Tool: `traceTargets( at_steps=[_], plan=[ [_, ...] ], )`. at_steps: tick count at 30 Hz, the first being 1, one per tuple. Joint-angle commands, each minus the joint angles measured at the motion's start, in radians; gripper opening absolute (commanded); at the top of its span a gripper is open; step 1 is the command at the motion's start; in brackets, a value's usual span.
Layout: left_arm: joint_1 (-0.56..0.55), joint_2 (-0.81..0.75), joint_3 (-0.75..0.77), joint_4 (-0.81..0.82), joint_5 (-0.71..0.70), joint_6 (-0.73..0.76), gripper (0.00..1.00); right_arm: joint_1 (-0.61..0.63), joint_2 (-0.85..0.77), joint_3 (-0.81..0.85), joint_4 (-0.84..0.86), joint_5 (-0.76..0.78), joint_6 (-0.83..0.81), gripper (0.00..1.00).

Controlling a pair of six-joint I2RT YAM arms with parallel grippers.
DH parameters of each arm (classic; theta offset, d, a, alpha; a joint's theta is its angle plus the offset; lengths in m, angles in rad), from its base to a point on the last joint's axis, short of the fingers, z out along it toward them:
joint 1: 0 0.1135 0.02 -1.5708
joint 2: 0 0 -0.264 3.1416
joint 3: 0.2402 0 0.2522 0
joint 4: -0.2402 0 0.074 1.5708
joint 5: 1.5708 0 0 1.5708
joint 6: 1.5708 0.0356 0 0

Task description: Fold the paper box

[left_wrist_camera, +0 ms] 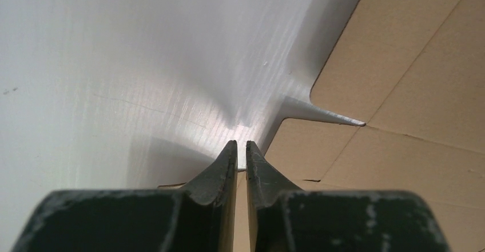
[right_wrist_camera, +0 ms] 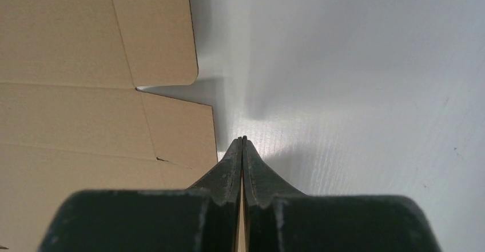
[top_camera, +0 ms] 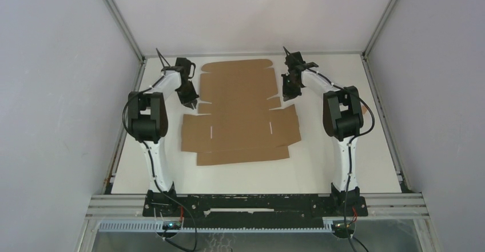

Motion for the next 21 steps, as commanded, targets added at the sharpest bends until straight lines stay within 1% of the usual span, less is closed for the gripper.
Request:
traceTargets(
  at_steps=[1,3,7,9,12,16,21],
  plan=[
    [-0.019,0.025,0.089,-0.039,-0.036,0.032,0.15,0.01,0.006,0.029,0.006,0.002,-0.007,0.07],
    [-0.023,0.034,0.102,-0.053,-0.045,0.032,0.15,0.01,0.005,0.029,0.002,0.005,-0.007,0.07],
    [-0.023,0.045,0.118,-0.079,-0.041,0.035,0.18,0.008,0.003,0.029,-0.001,0.008,-0.01,0.07],
    [-0.024,0.049,0.123,-0.09,-0.031,0.039,0.21,0.005,0.001,0.028,-0.001,0.005,-0.012,0.07],
    [-0.023,0.054,0.129,-0.097,0.01,0.044,0.21,0.004,-0.003,0.028,0.0,-0.004,-0.013,0.07],
    [-0.023,0.055,0.113,-0.083,0.087,0.039,0.2,0.003,-0.004,0.027,0.005,-0.009,-0.017,0.07],
    [-0.026,0.059,0.07,-0.043,0.125,0.026,0.16,0.003,-0.004,0.024,0.005,-0.013,-0.016,0.07]
  ],
)
